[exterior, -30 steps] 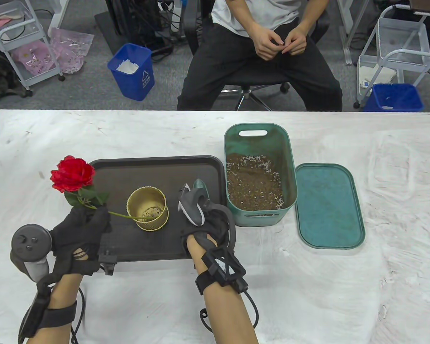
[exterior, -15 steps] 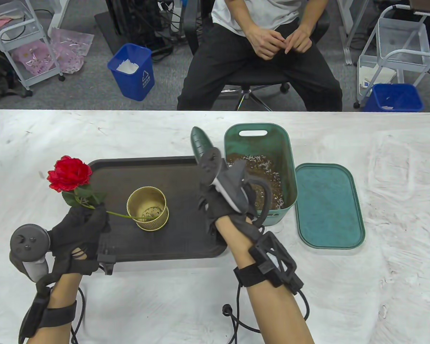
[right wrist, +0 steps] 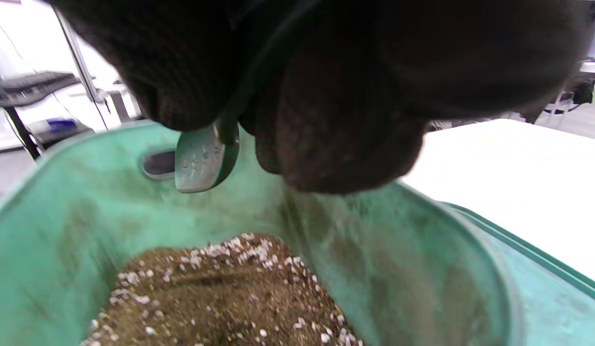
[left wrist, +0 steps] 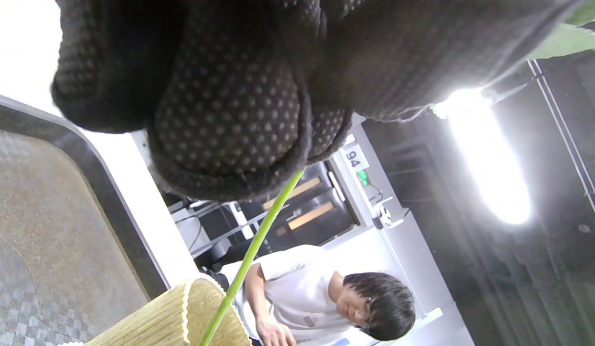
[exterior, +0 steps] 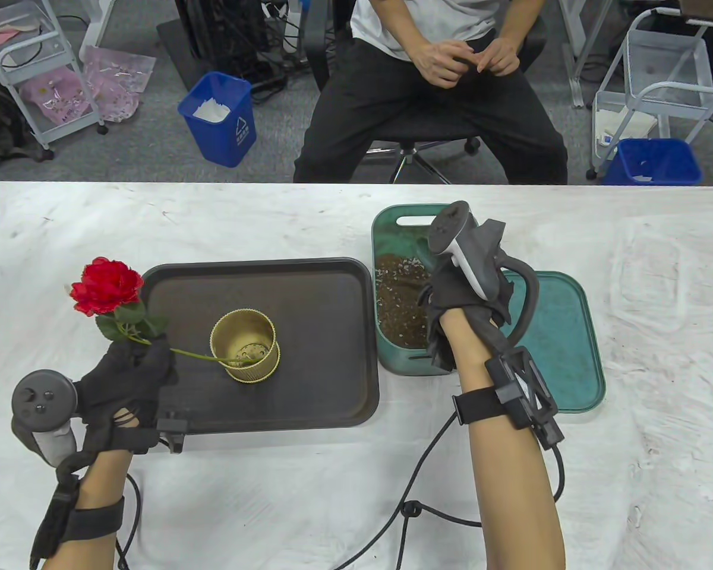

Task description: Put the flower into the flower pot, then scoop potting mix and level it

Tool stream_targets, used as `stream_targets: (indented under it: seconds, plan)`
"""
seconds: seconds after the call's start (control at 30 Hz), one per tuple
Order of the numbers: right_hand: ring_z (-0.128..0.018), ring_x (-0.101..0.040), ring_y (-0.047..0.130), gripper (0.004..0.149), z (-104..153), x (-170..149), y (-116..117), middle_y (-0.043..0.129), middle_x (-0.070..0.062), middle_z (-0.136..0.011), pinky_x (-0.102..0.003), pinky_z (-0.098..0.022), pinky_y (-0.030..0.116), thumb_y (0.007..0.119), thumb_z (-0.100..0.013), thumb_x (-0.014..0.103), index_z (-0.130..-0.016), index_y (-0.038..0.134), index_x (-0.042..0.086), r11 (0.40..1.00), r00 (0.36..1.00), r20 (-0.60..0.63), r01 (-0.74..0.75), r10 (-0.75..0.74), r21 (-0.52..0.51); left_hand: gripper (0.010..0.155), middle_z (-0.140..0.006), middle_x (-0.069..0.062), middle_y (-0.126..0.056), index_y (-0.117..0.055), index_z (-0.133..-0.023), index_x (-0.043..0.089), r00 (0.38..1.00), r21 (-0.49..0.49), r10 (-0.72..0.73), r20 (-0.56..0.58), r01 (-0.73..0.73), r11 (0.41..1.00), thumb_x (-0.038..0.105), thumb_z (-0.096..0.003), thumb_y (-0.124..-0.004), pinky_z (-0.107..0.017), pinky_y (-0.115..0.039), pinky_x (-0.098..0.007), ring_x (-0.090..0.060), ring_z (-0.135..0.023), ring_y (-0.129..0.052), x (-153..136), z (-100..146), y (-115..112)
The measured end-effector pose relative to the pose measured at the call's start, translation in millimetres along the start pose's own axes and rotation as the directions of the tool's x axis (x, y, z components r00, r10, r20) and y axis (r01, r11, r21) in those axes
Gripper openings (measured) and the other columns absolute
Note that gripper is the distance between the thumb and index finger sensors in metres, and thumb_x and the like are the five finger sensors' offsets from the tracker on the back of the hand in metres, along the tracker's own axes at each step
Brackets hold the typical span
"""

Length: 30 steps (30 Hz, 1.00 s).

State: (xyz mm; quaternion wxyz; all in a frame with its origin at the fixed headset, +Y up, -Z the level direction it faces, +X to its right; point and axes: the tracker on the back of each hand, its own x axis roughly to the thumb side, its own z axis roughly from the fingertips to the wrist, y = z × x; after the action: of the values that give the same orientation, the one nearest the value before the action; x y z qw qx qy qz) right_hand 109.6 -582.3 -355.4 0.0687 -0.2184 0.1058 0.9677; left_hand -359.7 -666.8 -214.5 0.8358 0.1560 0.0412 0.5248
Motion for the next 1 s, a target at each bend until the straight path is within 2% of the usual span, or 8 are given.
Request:
stream_targets:
  seconds: [0.1, 0.23, 0.3, 0.4, 0.53, 0.7, 0.8, 1.0]
  plan:
    - [-0.024, -0.029, 0.106, 0.051, -15, 6, 12, 0.099, -0.019, -0.061, -0.038, -0.011, 0.092, 0.085, -0.039, 0.035, -0.081, 0.08, 0.006, 0.997, 0.998, -0.029, -0.061, 0.063, 0.052, 0.045, -0.059, 0.005, -0.103, -0.088, -0.076, 0.022, 1.0, 0.002, 0.003, -0.008, -0.003, 1.0, 0.047, -0.0396, -0.088, -0.03, -0.097, -0.034, -0.014, -0.026, -0.114, -1, 0, 0]
    - [-0.021, -0.028, 0.107, 0.052, -31, 11, 29, 0.1, -0.02, -0.059, -0.036, -0.008, 0.093, 0.085, -0.04, 0.035, -0.081, 0.081, 0.003, 0.972, 0.988, -0.045, -0.138, 0.149, 0.189, 0.045, -0.059, 0.005, -0.103, -0.088, -0.076, 0.021, 1.0, -0.01, -0.011, -0.019, 0.011, 1.0, 0.047, -0.0394, -0.089, -0.029, -0.097, -0.034, -0.014, -0.025, -0.114, -3, -1, -1]
    - [-0.02, -0.027, 0.107, 0.052, -35, 13, 35, 0.1, -0.02, -0.059, -0.035, -0.007, 0.092, 0.084, -0.04, 0.036, -0.08, 0.082, 0.003, 0.959, 0.979, -0.05, -0.183, 0.199, 0.218, 0.044, -0.059, 0.005, -0.103, -0.088, -0.076, 0.021, 1.0, -0.021, -0.023, -0.02, 0.023, 1.0, 0.047, -0.0394, -0.089, -0.029, -0.097, -0.034, -0.014, -0.025, -0.114, -4, -1, -4]
    - [-0.018, -0.027, 0.106, 0.052, -40, 15, 41, 0.1, -0.02, -0.057, -0.035, -0.006, 0.091, 0.083, -0.04, 0.036, -0.08, 0.081, 0.003, 0.953, 0.981, -0.039, -0.175, 0.19, 0.247, 0.044, -0.059, 0.005, -0.103, -0.088, -0.076, 0.021, 1.0, -0.026, -0.026, -0.013, 0.026, 0.999, 0.047, -0.0392, -0.089, -0.029, -0.097, -0.034, -0.015, -0.025, -0.114, -2, -1, -5]
    - [-0.016, -0.025, 0.105, 0.052, -46, 16, 48, 0.1, -0.019, -0.056, -0.033, -0.005, 0.091, 0.081, -0.04, 0.036, -0.08, 0.081, 0.002, 0.934, 0.997, -0.017, -0.067, 0.078, 0.35, 0.044, -0.059, 0.004, -0.103, -0.088, -0.076, 0.021, 0.999, -0.022, -0.03, -0.014, 0.03, 0.999, 0.047, -0.0393, -0.089, -0.029, -0.097, -0.034, -0.015, -0.025, -0.114, -1, -1, -5]
    - [-0.018, -0.024, 0.105, 0.053, -51, 10, 55, 0.099, -0.018, -0.056, -0.033, -0.005, 0.091, 0.079, -0.041, 0.036, -0.08, 0.079, 0.001, 0.91, 0.999, -0.021, 0.036, -0.031, 0.414, 0.044, -0.058, 0.004, -0.103, -0.089, -0.076, 0.021, 0.999, -0.019, -0.03, -0.018, 0.03, 0.999, 0.047, -0.0392, -0.089, -0.029, -0.097, -0.034, -0.015, -0.025, -0.114, -2, -1, -5]
    - [-0.02, -0.025, 0.105, 0.052, -55, 8, 61, 0.098, -0.017, -0.058, -0.033, -0.007, 0.092, 0.077, -0.041, 0.036, -0.081, 0.078, 0.003, 0.867, 0.987, -0.015, 0.146, -0.158, 0.476, 0.044, -0.058, 0.004, -0.104, -0.089, -0.076, 0.021, 0.999, -0.018, -0.038, -0.012, 0.037, 0.999, 0.046, -0.0391, -0.089, -0.029, -0.097, -0.034, -0.015, -0.025, -0.114, -2, 0, -5]
    - [-0.023, -0.025, 0.106, 0.053, -58, 6, 64, 0.098, -0.016, -0.06, -0.034, -0.01, 0.093, 0.077, -0.041, 0.036, -0.082, 0.076, 0.003, 0.833, 0.971, -0.023, 0.216, -0.237, 0.509, 0.045, -0.058, 0.004, -0.104, -0.089, -0.076, 0.021, 0.999, -0.019, -0.047, -0.006, 0.046, 0.999, 0.046, -0.0391, -0.089, -0.029, -0.097, -0.034, -0.015, -0.025, -0.114, -2, -1, -5]
